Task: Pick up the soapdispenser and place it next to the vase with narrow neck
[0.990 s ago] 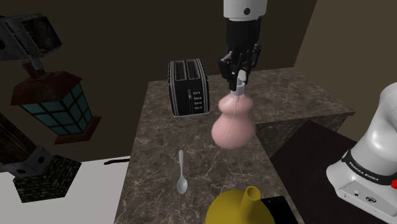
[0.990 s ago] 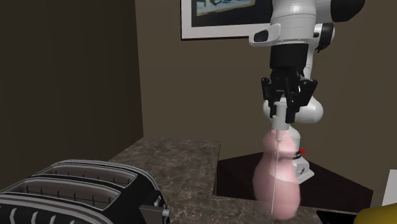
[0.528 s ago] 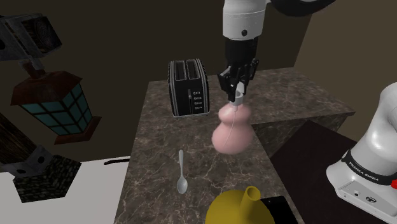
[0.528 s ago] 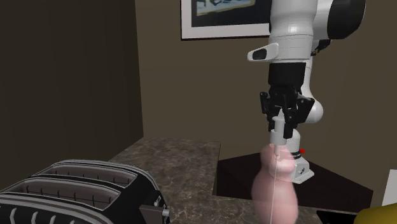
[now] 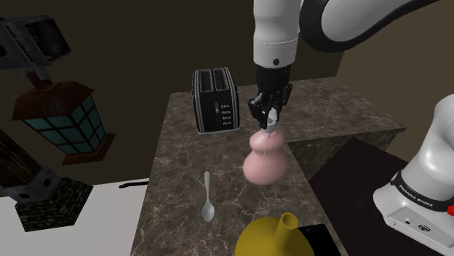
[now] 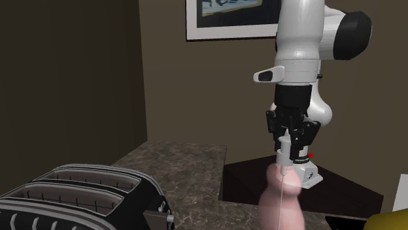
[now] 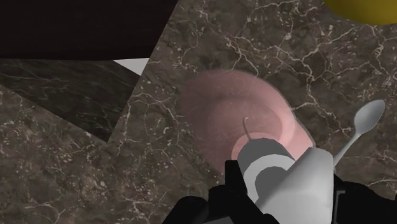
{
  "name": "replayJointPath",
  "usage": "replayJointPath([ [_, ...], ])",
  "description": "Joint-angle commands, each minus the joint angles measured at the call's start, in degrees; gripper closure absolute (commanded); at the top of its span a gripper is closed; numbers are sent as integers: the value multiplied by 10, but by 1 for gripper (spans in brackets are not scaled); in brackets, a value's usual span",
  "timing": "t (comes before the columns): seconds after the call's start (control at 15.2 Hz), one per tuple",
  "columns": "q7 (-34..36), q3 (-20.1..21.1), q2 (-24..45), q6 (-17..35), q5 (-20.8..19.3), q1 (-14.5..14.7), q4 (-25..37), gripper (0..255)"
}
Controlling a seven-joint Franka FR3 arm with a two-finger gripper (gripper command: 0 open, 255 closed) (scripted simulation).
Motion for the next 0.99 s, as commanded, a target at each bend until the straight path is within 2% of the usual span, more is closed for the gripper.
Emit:
replayJointPath([
  [0.0, 0, 1, 4, 22, 0, 0, -17, 255],
  [0.53, 0, 1, 4, 22, 0, 0, -17, 255],
  [0.59, 0, 1, 4, 22, 0, 0, -17, 0],
  [0.92, 0, 1, 4, 22, 0, 0, -17, 0],
])
